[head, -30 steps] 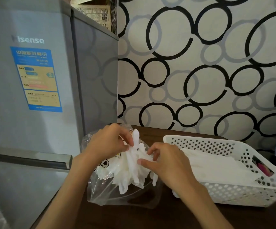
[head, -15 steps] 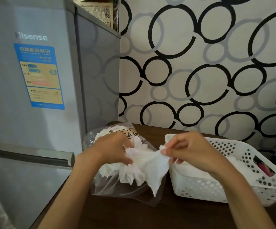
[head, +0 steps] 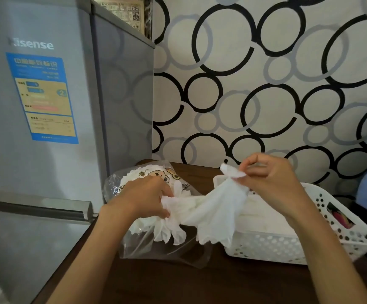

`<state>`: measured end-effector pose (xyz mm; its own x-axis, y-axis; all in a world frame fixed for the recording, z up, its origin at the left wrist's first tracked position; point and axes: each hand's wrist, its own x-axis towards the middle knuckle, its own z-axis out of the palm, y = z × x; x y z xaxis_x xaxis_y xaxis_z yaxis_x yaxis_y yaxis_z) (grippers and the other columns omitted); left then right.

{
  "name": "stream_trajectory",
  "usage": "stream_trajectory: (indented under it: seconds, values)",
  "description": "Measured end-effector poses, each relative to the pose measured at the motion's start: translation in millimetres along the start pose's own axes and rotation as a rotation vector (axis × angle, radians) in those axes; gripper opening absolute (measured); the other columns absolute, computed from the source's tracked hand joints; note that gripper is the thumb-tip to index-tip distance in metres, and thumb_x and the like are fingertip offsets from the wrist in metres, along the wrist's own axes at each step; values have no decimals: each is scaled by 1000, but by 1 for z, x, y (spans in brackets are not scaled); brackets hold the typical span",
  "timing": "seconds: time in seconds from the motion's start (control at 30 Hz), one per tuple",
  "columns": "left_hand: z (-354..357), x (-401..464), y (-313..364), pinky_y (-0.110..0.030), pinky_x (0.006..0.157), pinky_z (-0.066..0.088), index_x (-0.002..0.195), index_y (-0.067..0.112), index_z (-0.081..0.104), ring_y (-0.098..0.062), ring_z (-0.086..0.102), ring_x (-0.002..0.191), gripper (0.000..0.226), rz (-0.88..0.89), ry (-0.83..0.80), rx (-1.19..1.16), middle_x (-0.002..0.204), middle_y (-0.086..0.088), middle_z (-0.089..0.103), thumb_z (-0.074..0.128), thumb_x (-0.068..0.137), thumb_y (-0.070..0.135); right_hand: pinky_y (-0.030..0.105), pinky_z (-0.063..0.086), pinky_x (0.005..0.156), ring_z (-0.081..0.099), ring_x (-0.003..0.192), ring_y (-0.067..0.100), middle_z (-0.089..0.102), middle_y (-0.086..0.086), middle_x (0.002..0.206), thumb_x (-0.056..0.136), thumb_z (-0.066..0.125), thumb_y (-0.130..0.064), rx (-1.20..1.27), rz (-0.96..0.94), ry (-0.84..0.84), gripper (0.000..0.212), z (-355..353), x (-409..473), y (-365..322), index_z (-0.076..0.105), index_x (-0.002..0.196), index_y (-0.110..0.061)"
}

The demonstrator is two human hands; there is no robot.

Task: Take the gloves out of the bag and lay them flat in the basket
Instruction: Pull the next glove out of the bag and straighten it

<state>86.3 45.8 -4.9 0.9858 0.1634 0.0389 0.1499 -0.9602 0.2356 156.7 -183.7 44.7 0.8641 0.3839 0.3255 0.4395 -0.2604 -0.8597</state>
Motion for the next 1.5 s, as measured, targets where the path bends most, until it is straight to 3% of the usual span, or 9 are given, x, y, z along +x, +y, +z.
stream_trajectory:
  seconds: [0.23,0.43,0.57,0.73,0.83,0.97,1.23,1.37,1.5]
  values:
    - [9,4,6,-29,82,47,116,34,62,-10,55,103,42,12,-5,110,115,14,60,76,77,39,14,52,53,70,66,4,73,-8,73,78,74,-8,235,-48,266,21,-24,-1,-7,64,91,-22]
    - [-11,-4,4,-24,92,49,126,31,56,0,55,106,65,66,-116,-204,124,19,56,69,70,62,11,48,57,70,75,2,75,-10,82,83,69,-11,87,83,-132,28,-20,0,-1,63,107,-26]
    - [-22,-9,22,-22,98,47,133,41,46,8,49,118,82,210,72,-508,129,27,51,55,63,82,16,54,68,70,81,6,75,-7,87,84,67,-11,114,7,-262,27,-5,-2,-6,62,106,-26]
    - [-7,-5,62,-10,84,45,121,27,60,5,61,95,36,392,46,-667,101,21,67,69,86,30,17,54,70,68,83,6,70,-10,94,77,76,-15,112,-60,-120,32,8,-6,-9,61,104,-27]
    - [-3,0,64,-18,65,49,95,19,71,0,62,68,12,297,222,-722,80,9,70,65,88,28,21,48,69,57,87,6,55,-11,98,68,80,-40,-142,59,-75,52,2,-7,-9,48,107,-28]
    - [-12,-2,62,-21,63,56,92,14,70,-9,72,73,17,184,288,-944,84,6,75,67,86,29,23,45,71,53,83,4,53,-10,97,69,71,-58,-417,148,-291,50,0,-10,-6,52,106,-31]
    - [-19,-4,56,-15,65,53,92,16,70,-7,71,80,16,168,217,-1056,85,6,75,67,83,29,27,50,79,62,89,11,67,-6,94,83,68,-35,-211,51,-267,13,-7,-4,0,66,87,-23]
    - [-25,-6,42,-14,76,49,110,33,54,5,63,91,66,72,410,-801,105,20,64,81,57,59,20,47,63,62,67,2,72,-9,83,85,68,-22,-60,-37,-141,4,-20,-5,-6,64,86,-22]
    - [-26,-13,49,0,93,28,136,62,13,24,20,129,99,363,198,-713,141,43,20,69,54,71,20,51,71,67,80,5,71,-9,86,88,64,-20,-63,-136,-345,8,-15,-12,-16,68,92,-26]
